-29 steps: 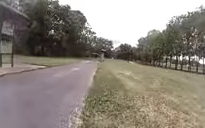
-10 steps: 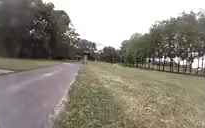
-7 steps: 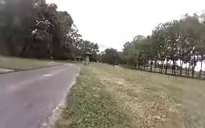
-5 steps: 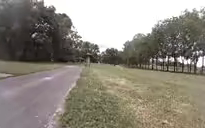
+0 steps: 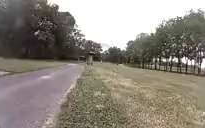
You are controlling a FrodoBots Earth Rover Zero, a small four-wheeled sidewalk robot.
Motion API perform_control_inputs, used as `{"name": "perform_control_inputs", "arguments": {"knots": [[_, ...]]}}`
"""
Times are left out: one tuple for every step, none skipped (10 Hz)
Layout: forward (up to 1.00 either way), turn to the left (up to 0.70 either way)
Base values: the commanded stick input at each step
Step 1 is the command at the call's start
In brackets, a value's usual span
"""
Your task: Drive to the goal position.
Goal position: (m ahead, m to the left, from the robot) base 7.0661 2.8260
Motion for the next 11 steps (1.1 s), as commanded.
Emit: {"name": "perform_control_inputs", "arguments": {"knots": [[0.7,0.0],[0.7,0.0],[0.7,0.0],[0.7,0.0],[0.7,0.0],[0.7,0.0],[0.7,0.0],[0.7,-0.14],[0.7,-0.14],[0.7,-0.14],[0.7,-0.14]]}}
